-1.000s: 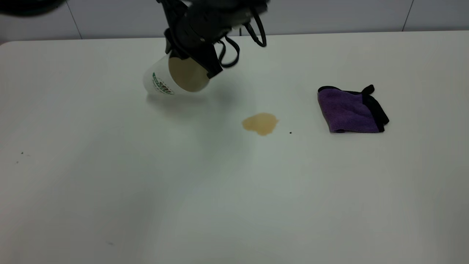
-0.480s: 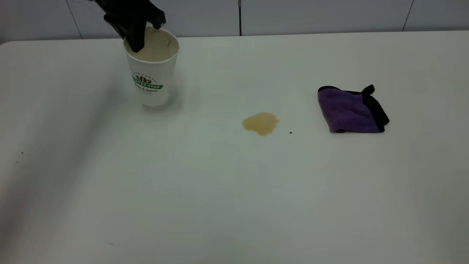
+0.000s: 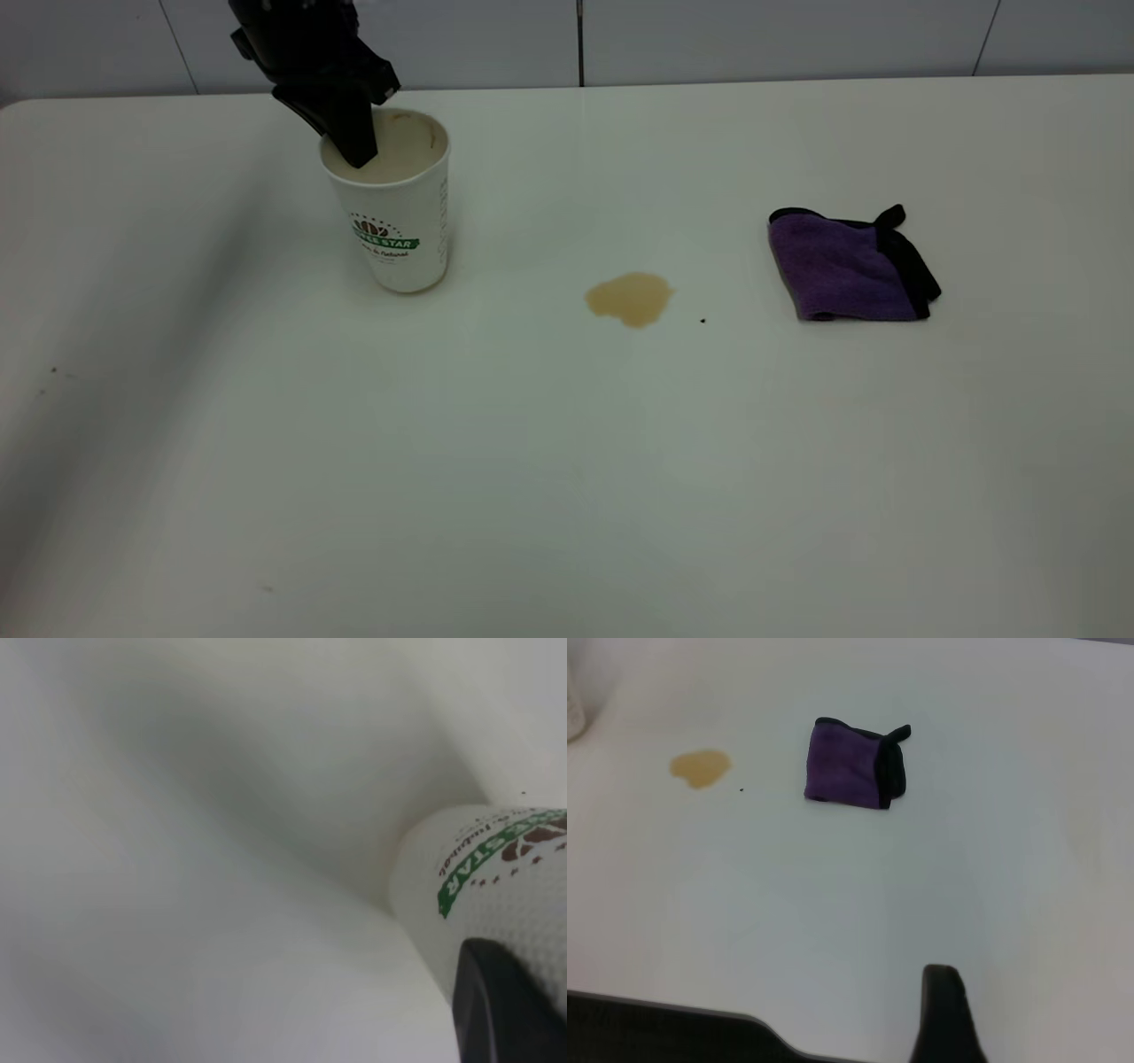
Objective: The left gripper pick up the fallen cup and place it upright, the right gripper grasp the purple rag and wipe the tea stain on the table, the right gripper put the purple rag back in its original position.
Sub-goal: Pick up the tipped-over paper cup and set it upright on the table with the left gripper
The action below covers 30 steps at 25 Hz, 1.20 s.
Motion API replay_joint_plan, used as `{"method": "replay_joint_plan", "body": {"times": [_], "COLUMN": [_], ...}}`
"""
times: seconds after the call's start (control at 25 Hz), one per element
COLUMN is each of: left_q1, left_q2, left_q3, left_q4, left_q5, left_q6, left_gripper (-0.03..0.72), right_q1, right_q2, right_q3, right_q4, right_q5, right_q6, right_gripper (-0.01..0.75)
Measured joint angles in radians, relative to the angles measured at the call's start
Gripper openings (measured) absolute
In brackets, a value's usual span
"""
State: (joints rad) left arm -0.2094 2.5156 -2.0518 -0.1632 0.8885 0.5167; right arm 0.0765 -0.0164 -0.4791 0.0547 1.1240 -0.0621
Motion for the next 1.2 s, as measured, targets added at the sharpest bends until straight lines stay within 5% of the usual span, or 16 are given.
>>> {"method": "replay_joint_plan", "body": {"times": [0.72,1.2], "left_q1": [0.000,0.000], "left_q2": [0.018,-0.020], "left_q3": [0.000,0.000], "left_q4": [-0.009,-0.008], "left_q5": [-0.022,0.019], "left_q6": [0.004,-0.004], "left_gripper": [0.014,0.379], "right_q1": [0.000,0.000], "right_q2": [0.000,0.000], "right_q3": [0.000,0.000], "right_q4": [0.000,0.000], "right_q5": [0.000,0.000], "right_q6": [0.000,0.000], "right_gripper": [0.560,0.560]}}
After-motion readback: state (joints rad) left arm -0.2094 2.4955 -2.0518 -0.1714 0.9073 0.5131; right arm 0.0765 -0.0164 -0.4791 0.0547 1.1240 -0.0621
